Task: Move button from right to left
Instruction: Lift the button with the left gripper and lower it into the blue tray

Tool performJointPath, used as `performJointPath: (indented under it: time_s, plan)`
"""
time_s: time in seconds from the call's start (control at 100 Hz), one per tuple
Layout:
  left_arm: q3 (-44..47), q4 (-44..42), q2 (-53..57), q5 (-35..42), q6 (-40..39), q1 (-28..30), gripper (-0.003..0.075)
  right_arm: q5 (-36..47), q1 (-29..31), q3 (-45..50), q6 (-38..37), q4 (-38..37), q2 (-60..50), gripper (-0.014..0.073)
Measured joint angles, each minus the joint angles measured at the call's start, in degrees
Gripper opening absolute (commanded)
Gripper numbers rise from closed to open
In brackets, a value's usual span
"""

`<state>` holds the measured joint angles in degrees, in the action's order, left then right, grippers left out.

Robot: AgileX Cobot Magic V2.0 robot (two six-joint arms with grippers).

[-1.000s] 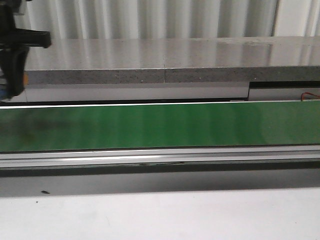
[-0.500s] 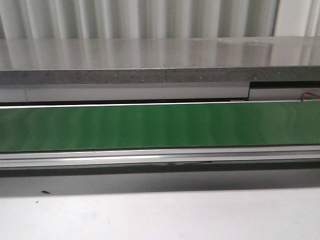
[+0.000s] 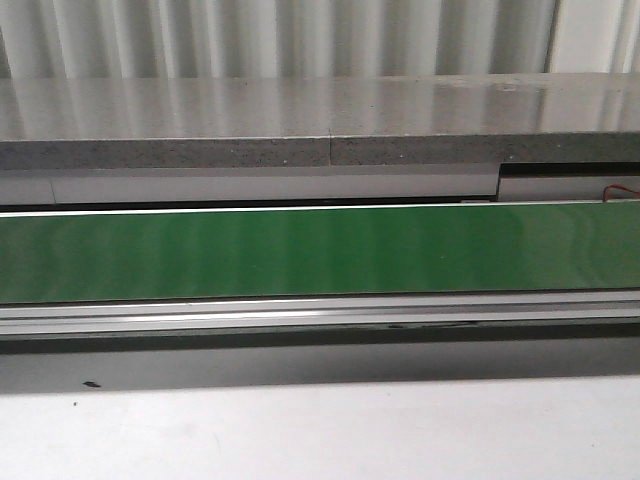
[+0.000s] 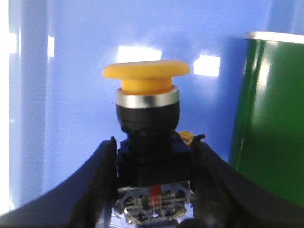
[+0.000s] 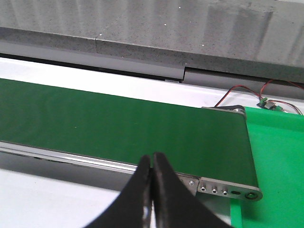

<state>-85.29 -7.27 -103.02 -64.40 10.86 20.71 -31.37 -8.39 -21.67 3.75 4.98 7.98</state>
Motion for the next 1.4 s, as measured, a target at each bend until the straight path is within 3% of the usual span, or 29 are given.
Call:
performJointPath:
  time_s: [0.28,0.47,0.58,0.76,0.84,1.01,1.15,1.4]
  plan:
    - [0.00,0.00,-8.06,2.26,1.03,0.56,-0.0013,0.00,0.00,0.00,0.00,0.00,0.00,-0.0068]
    - [0.00,0.00,-12.28,3.92,1.49,0.56,0.0034,0.00,0.00,0.00,0.00,0.00,0.00,-0.0068]
    - [0.00,0.00,-13.70,4.28,2.58,0.56,0.0145,0.00,0.00,0.00,0.00,0.00,0.00,-0.0068]
    - [0.00,-0.99,-13.97,4.50,2.90,0.56,0.0438,0.00,0.00,0.00,0.00,0.00,0.00,-0.0068]
    - [0.00,-1.57,-13.97,4.50,2.90,0.56,0.0489,0.00,0.00,0.00,0.00,0.00,0.00,-0.0068]
    - [0.00,-2.05,-13.97,4.91,2.90,0.56,0.0447,0.00,0.00,0.00,0.00,0.00,0.00,-0.0068]
    - [0.00,-1.08,-11.20,7.28,2.79,0.56,0.0365,0.00,0.00,0.00,0.00,0.00,0.00,-0.0068]
    - [2.96,5.21,0.91,15.62,-0.58,0.28,0.0015,0.00,0.00,0.00,0.00,0.00,0.00,-0.0068]
